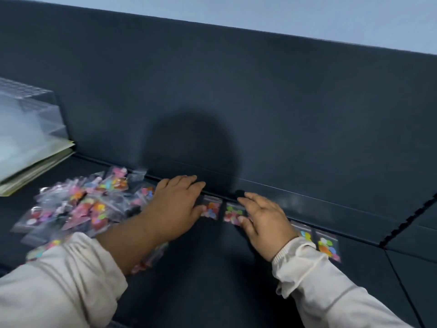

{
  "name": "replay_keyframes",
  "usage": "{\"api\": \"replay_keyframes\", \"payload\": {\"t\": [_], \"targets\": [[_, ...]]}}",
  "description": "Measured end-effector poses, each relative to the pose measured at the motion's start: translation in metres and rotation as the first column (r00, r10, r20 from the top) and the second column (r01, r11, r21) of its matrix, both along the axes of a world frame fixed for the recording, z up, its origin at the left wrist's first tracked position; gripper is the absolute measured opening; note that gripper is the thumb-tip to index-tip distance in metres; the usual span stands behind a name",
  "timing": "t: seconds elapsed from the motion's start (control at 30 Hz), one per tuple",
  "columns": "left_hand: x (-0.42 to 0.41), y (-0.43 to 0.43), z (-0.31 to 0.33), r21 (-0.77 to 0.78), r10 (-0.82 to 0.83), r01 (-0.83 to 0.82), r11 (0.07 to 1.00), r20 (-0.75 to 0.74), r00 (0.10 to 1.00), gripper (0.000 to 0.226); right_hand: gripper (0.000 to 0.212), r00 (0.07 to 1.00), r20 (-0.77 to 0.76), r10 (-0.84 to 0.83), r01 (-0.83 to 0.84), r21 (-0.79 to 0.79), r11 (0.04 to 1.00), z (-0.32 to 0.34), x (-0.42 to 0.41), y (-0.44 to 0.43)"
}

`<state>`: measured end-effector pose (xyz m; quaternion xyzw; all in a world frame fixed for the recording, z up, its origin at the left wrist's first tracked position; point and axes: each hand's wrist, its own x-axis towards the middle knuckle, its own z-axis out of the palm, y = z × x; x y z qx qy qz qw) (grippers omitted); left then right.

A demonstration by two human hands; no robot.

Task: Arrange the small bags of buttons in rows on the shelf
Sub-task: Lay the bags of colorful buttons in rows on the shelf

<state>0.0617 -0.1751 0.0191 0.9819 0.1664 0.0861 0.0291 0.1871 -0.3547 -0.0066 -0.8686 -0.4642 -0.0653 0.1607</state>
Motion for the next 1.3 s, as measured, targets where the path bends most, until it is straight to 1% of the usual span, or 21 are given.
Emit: {"api": "replay_keyframes", "payload": {"t": [0.13, 0.17, 0.23, 0.27, 0.37, 0.4, 0.57, 0.7, 0.83, 0.87, 0.9, 1.0, 1.07, 1.17, 1.3], "targets": [[-0.029, 0.047, 0.004, -0.023, 0.059, -0.059, 0.998, -0.006, 0.998, 0.063, 0.052, 0.999, -0.029, 0.031, -0.032, -0.016, 0.999, 0.005, -0.023, 0.049], [-0.035, 0.059, 0.005, -0.022, 0.068, -0.068, 0.997, 0.004, 0.998, 0.067, 0.052, 0.999, -0.034, 0.040, -0.041, -0.019, 0.999, 0.005, -0.029, 0.061], [-0.047, 0.083, 0.004, -0.015, 0.082, -0.082, 0.997, 0.018, 0.996, 0.082, 0.055, 0.997, -0.058, 0.053, -0.056, -0.050, 0.997, 0.006, -0.039, 0.084], [-0.052, 0.095, 0.003, -0.022, 0.097, -0.097, 0.995, 0.018, 0.995, 0.082, 0.056, 0.996, -0.067, 0.056, -0.060, -0.066, 0.996, 0.005, -0.044, 0.095], [-0.061, 0.127, 0.000, -0.027, 0.137, -0.137, 0.990, -0.027, 0.990, 0.063, 0.048, 0.993, -0.108, 0.053, -0.063, -0.092, 0.994, 0.003, -0.054, 0.122], [-0.063, 0.137, -0.001, -0.031, 0.146, -0.147, 0.989, -0.038, 0.989, 0.060, 0.046, 0.991, -0.130, 0.045, -0.058, -0.096, 0.994, 0.002, -0.057, 0.131], [-0.072, 0.188, -0.009, -0.058, 0.203, -0.207, 0.977, -0.065, 0.977, 0.053, 0.040, 0.972, -0.234, -0.022, -0.001, -0.097, 0.995, -0.001, -0.068, 0.174], [-0.070, 0.223, -0.014, -0.119, 0.198, -0.212, 0.970, -0.120, 0.973, 0.048, 0.039, 0.950, -0.306, -0.068, 0.042, -0.091, 0.995, 0.000, -0.075, 0.205], [-0.065, 0.248, -0.019, -0.204, 0.177, -0.205, 0.957, -0.146, 0.973, 0.018, 0.042, 0.924, -0.368, -0.106, 0.076, -0.096, 0.992, -0.001, -0.078, 0.232], [-0.063, 0.252, -0.021, -0.223, 0.179, -0.210, 0.952, -0.151, 0.972, 0.016, 0.041, 0.922, -0.366, -0.123, 0.088, -0.110, 0.990, -0.002, -0.077, 0.237], [-0.061, 0.256, -0.022, -0.247, 0.180, -0.215, 0.945, -0.156, 0.971, 0.018, 0.040, 0.921, -0.362, -0.144, 0.106, -0.122, 0.987, -0.003, -0.075, 0.242], [-0.053, 0.263, -0.026, -0.315, 0.188, -0.233, 0.920, -0.166, 0.968, 0.037, 0.036, 0.907, -0.358, -0.221, 0.174, -0.158, 0.972, -0.006, -0.064, 0.251], [-0.047, 0.266, -0.028, -0.359, 0.192, -0.238, 0.902, -0.160, 0.968, 0.045, 0.035, 0.887, -0.380, -0.261, 0.200, -0.193, 0.961, -0.009, -0.058, 0.255], [-0.039, 0.271, -0.035, -0.404, 0.196, -0.248, 0.881, -0.166, 0.966, 0.048, 0.039, 0.853, -0.432, -0.293, 0.217, -0.217, 0.952, -0.016, -0.056, 0.260], [-0.030, 0.279, -0.043, -0.426, 0.222, -0.277, 0.861, -0.176, 0.959, 0.049, 0.040, 0.853, -0.420, -0.309, 0.234, -0.222, 0.947, -0.023, -0.053, 0.268]]}}
